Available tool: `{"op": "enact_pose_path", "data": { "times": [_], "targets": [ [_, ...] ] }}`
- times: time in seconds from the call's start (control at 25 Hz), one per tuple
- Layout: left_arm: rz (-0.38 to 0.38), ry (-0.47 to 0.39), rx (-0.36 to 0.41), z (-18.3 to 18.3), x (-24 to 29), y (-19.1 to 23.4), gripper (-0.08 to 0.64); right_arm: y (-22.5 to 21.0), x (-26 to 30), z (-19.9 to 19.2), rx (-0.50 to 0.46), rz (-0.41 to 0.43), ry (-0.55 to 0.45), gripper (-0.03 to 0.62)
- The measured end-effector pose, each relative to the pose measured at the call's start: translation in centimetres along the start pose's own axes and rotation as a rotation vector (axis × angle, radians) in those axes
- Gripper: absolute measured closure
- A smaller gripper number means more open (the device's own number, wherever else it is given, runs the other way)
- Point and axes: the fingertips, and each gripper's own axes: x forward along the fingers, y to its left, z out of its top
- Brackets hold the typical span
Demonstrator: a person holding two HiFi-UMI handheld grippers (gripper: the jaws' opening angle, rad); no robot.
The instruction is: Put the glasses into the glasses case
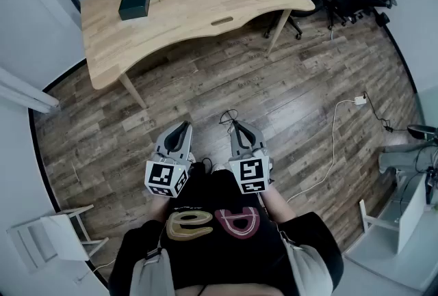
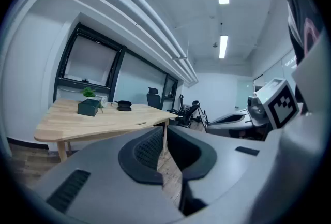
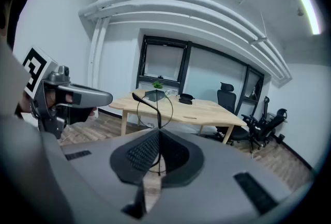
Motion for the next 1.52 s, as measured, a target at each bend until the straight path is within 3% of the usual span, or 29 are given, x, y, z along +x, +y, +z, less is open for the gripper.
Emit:
{"op": "enact_pose_path", "data": {
  "times": [0.36,0.96,1.52],
  "targets": [
    [-0.014,-0.004,-0.022,0.3,0.3,2.8,0.523,0.9,2.4,1.4,-0.011,-0.035,0.001,0.583],
    [-0.138,0.02,-0.008,0.8,0.5,6.9,0.526,2.7,5.9,4.7,0.119,-0.127,-0.052,0.581],
    [-0.063,0.014,-0.031,0.2,2.6,10.2,0.526,3.0,8.6,4.8,0.038,-0.098,-0.026,0.581]
  ]
}}
